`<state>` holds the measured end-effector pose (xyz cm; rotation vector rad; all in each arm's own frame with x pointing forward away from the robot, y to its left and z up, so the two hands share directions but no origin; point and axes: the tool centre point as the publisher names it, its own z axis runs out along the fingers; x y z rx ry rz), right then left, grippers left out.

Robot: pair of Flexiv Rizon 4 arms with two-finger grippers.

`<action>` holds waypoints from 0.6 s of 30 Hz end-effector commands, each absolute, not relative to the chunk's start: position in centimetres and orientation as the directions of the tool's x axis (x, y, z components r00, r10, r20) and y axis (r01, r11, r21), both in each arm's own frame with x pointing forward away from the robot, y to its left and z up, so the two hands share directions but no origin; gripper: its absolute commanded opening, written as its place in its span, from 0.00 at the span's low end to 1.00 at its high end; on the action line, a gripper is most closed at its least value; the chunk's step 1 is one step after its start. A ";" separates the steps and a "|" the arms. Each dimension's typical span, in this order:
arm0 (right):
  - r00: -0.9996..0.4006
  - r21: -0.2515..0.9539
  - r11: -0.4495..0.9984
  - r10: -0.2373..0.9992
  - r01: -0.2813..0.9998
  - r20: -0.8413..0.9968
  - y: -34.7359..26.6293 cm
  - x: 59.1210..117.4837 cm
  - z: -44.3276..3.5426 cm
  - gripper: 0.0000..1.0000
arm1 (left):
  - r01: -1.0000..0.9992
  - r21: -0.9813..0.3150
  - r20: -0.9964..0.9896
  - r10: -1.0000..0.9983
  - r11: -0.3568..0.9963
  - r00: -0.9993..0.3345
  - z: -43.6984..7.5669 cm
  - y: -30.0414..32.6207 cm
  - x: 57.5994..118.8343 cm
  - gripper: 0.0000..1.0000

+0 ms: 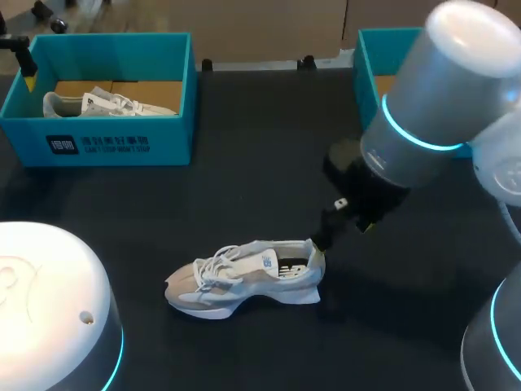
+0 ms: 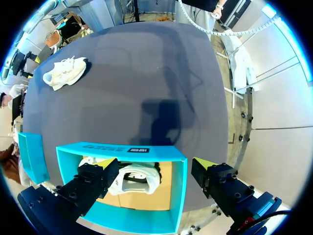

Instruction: Take the shoe out of the shoebox, open the shoe tongue, remove and reinsert the insole, then place the shoe into the shoebox

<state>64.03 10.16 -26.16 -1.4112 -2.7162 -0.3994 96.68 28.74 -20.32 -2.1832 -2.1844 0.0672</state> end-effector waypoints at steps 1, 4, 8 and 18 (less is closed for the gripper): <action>-0.769 0.511 0.578 0.425 0.636 0.477 8.4 64.9 -28.4 1.00 | 0.998 -0.067 0.008 1.000 0.000 0.000 -20.3 28.8 96.7 1.00; -0.897 0.708 0.553 0.223 0.440 0.383 7.2 66.0 -28.7 1.00 | 0.998 -0.067 0.008 1.000 0.000 0.000 -20.3 28.8 96.7 1.00; -0.965 0.873 0.411 0.078 0.261 0.251 5.8 66.4 -30.1 1.00 | 0.998 -0.067 0.008 1.000 0.000 0.000 -20.3 28.8 96.7 1.00; -0.965 0.873 0.411 0.078 0.261 0.251 5.8 66.4 -30.1 1.00 | 0.998 -0.067 0.008 1.000 0.000 0.000 -20.3 28.8 96.7 1.00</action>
